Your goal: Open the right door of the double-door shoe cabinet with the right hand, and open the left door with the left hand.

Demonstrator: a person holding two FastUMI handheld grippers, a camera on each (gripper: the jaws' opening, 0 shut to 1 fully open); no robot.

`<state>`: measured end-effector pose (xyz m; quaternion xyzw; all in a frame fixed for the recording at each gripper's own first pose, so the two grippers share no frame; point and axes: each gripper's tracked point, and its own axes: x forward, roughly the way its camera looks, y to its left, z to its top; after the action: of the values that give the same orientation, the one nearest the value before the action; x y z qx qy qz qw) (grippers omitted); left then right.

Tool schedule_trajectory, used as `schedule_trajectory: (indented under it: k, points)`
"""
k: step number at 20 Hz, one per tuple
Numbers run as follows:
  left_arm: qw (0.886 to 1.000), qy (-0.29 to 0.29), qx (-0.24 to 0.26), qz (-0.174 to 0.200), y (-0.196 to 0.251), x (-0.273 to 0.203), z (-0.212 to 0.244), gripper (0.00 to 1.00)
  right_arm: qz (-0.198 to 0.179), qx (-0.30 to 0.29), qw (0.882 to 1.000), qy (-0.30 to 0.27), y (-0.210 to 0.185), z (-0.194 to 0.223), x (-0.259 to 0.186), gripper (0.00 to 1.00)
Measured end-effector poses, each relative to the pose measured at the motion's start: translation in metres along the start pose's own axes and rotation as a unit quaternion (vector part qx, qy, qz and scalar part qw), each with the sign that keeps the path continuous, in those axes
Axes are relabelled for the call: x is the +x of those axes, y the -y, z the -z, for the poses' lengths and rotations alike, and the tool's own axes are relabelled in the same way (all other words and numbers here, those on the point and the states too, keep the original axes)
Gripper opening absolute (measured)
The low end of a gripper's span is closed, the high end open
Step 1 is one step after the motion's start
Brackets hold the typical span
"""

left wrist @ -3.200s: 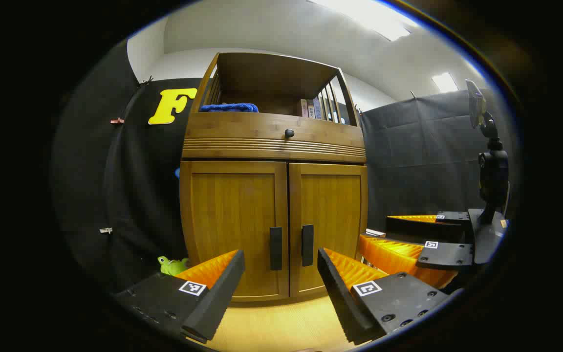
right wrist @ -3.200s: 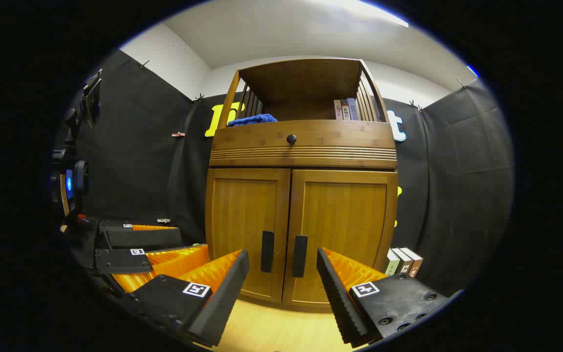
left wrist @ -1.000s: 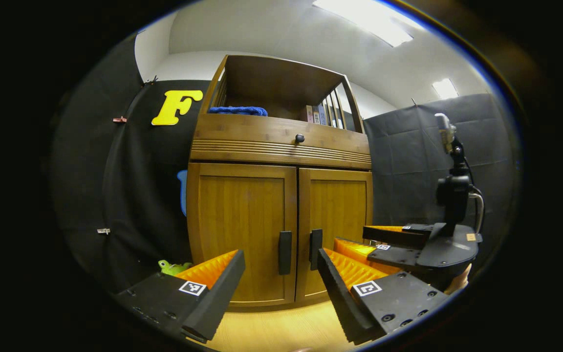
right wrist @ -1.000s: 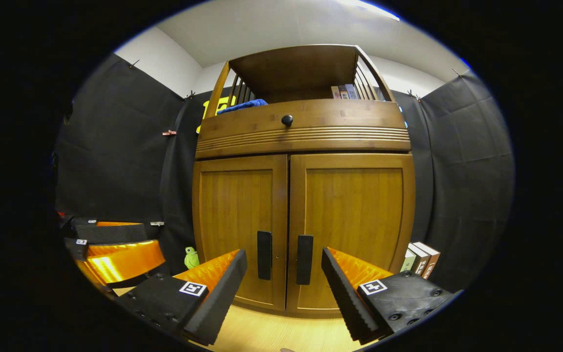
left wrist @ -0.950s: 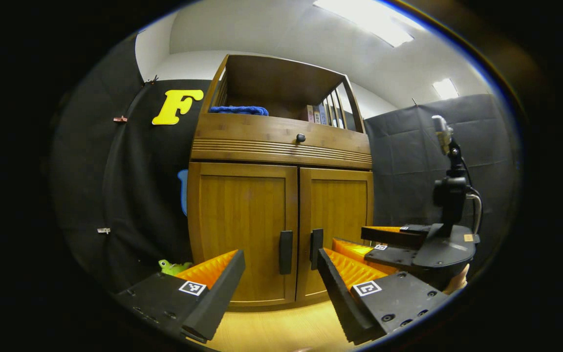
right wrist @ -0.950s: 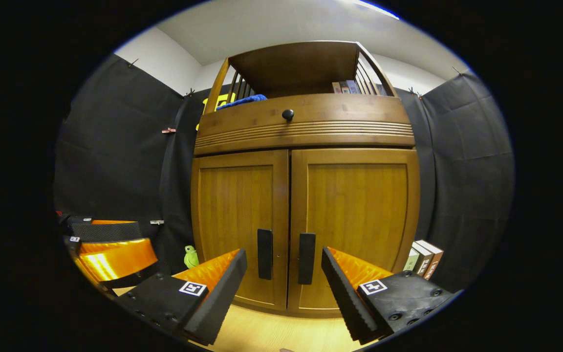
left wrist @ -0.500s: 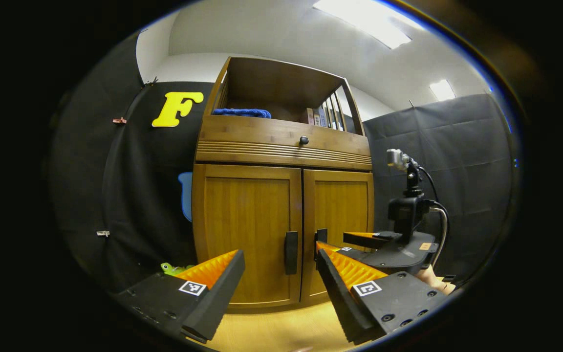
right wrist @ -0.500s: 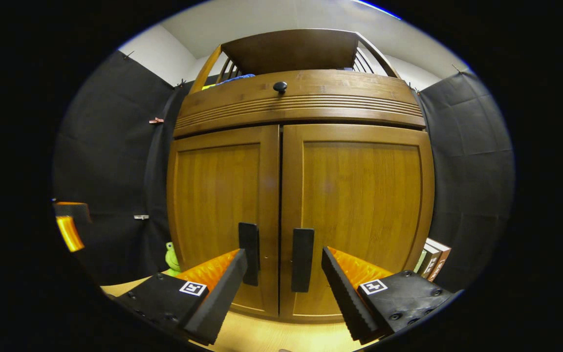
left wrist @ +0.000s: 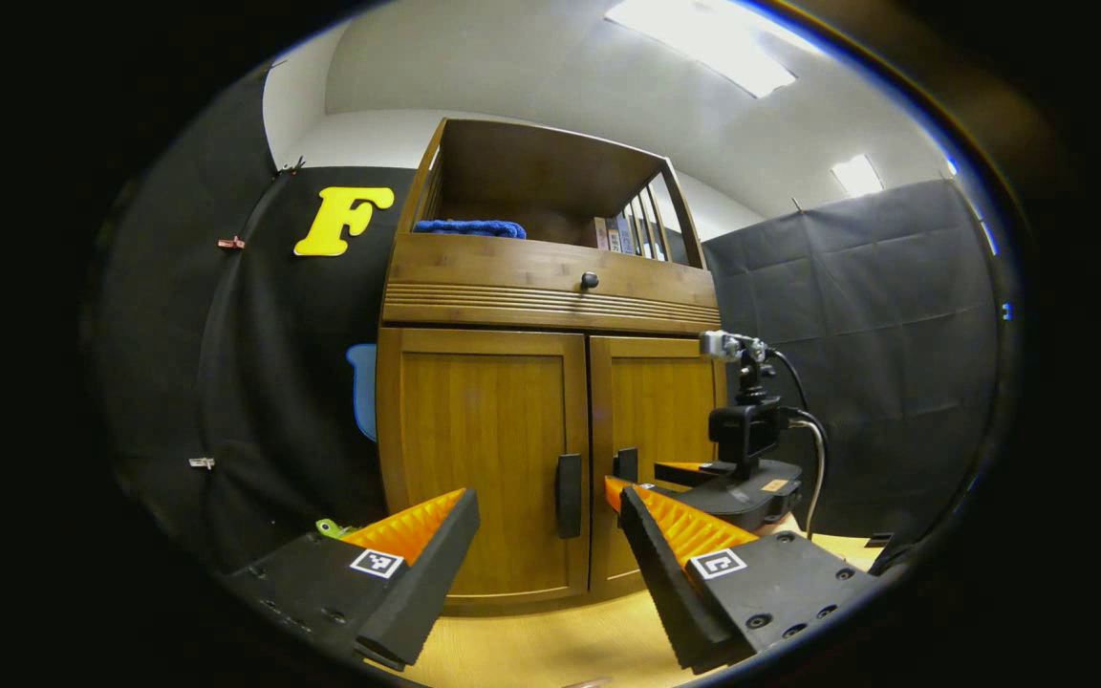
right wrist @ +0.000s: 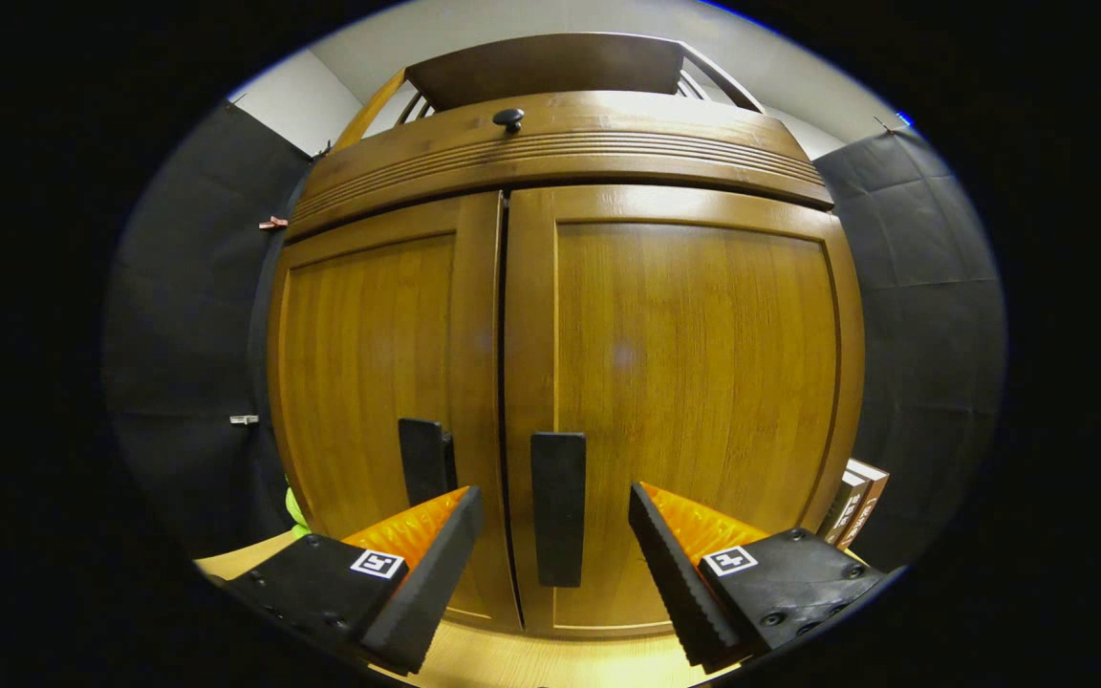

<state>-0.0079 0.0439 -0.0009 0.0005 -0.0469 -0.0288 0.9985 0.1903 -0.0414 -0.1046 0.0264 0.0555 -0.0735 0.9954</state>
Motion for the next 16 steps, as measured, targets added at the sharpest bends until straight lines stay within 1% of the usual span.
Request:
schedule_trajectory:
  k: [2,3,4,5,6,7,9,10,12,13,14,16]
  points:
    - [1.000,-0.006,-0.006,0.011,0.001,-0.002,0.002,0.93,-0.003,0.005,1.000,-0.003,0.001,0.005,0.008,0.97]
    - [1.000,-0.007,-0.008,0.014,0.002,-0.002,0.001,0.93,0.000,0.005,1.000,-0.002,0.004,0.007,0.012,0.99]
    - [1.000,-0.007,-0.007,0.014,0.001,-0.002,0.001,0.93,0.005,0.004,1.000,-0.002,0.008,0.010,0.016,0.90]
    - [1.000,-0.005,-0.005,0.011,0.000,-0.001,0.001,0.93,0.006,0.003,1.000,-0.002,0.009,0.013,0.019,0.92]
    - [1.000,-0.006,-0.003,0.007,-0.001,-0.001,0.002,0.93,0.007,0.004,1.000,-0.007,0.011,0.019,0.023,0.89]
    - [1.000,-0.008,-0.002,0.004,-0.002,0.000,0.004,0.90,0.007,0.008,1.000,-0.015,0.014,0.025,0.027,0.85]
    - [1.000,-0.015,-0.002,0.001,-0.003,0.000,0.007,0.96,0.005,0.016,1.000,-0.025,0.016,0.035,0.033,0.81]
    - [1.000,-0.015,-0.002,-0.002,-0.005,0.000,0.007,0.93,0.011,0.014,1.000,-0.022,0.016,0.032,0.031,0.80]
    - [1.000,-0.014,-0.002,-0.006,-0.008,-0.001,0.006,0.93,0.017,0.007,1.000,-0.010,0.021,0.031,0.038,0.60]
    - [1.000,-0.013,-0.003,-0.007,-0.009,-0.002,0.005,0.93,0.013,0.000,1.000,-0.004,0.018,0.027,0.037,0.50]
    - [1.000,-0.012,-0.005,-0.008,-0.010,-0.003,0.006,0.93,0.015,0.000,1.000,-0.004,0.015,0.024,0.026,0.49]
    - [1.000,-0.010,-0.008,-0.013,-0.012,-0.007,0.005,0.93,0.018,-0.017,1.000,0.001,0.015,0.029,0.038,0.35]
